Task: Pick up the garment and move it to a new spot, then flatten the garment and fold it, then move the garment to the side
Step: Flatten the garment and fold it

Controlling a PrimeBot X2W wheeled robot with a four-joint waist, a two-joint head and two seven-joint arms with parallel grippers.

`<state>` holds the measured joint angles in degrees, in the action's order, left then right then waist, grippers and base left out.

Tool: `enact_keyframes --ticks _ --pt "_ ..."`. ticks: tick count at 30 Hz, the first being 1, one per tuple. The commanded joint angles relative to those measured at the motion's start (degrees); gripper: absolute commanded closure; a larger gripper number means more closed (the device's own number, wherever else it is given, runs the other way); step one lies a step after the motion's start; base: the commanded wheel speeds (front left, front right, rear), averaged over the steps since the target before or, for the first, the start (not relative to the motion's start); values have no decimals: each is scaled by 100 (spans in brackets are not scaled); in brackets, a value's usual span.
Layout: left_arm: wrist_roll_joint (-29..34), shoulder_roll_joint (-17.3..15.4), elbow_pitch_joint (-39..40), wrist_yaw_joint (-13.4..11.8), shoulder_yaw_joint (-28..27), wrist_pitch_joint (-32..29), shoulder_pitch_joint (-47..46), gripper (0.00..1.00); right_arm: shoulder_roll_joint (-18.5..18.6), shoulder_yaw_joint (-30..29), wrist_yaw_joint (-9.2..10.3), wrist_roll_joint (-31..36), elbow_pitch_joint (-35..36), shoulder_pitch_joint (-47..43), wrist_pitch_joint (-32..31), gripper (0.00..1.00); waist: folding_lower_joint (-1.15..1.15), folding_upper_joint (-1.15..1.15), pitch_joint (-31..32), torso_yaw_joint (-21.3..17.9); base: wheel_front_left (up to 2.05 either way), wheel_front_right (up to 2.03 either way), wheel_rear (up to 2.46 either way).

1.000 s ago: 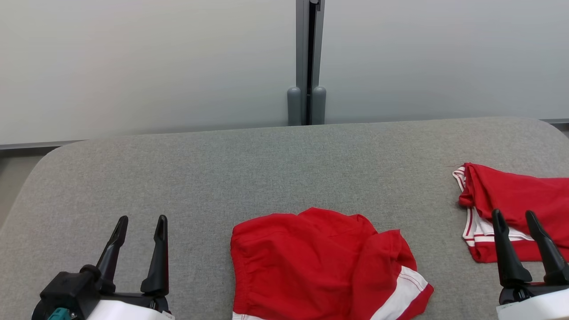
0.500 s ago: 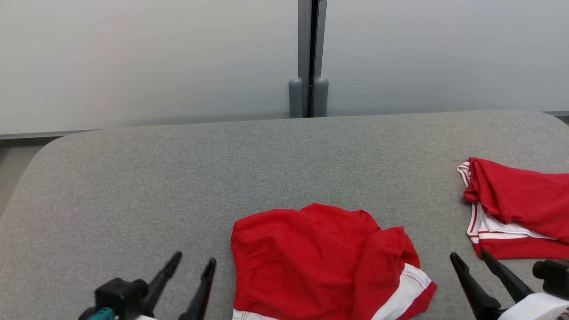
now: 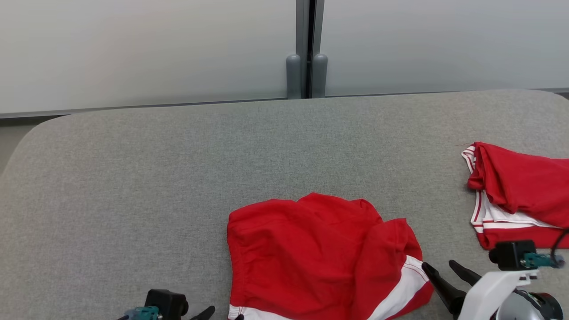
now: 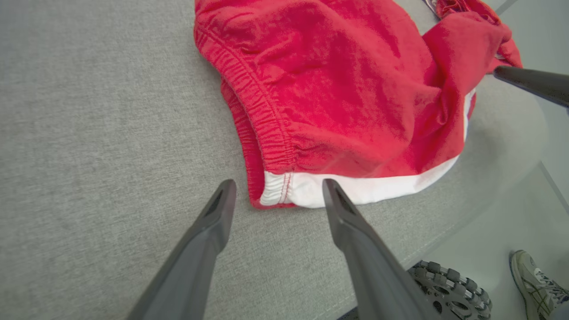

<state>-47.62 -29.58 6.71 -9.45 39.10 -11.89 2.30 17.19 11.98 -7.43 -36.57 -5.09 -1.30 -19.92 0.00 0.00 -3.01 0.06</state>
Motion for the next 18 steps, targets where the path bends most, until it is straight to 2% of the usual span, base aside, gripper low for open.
enact_keyframes --ticks 1,10,18 --pt "-34 19 -131 96 75 -117 -153 0 43 117 -12 -85 -183 205 -98 0 0 0 -77 -16 0 0 0" --pt "-239 241 -678 429 291 -384 -383 0 152 554 -12 -363 -666 703 -261 0 0 0 -166 24 0 0 0" --pt "-163 280 -891 508 329 -300 -490 0 242 805 -12 -539 -754 798 -211 0 0 0 -205 45 0 0 0"
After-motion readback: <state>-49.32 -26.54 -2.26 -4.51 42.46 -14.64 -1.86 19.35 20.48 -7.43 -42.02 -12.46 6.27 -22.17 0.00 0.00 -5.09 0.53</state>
